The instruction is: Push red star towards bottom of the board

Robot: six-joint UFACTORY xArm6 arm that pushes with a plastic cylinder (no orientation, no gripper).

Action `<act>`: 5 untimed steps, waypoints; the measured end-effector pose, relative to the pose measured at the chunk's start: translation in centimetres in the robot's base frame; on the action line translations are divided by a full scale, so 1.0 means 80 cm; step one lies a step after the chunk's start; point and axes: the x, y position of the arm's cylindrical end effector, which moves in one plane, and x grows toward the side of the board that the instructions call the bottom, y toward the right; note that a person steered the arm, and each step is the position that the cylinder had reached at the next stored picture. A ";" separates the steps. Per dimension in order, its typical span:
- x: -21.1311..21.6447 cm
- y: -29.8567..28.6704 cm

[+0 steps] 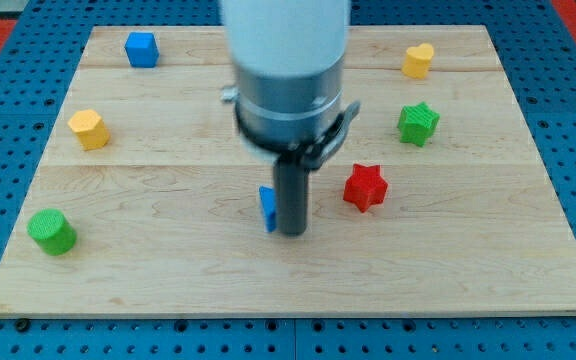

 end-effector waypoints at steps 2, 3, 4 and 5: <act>-0.072 0.030; -0.035 0.058; -0.019 0.110; -0.011 0.132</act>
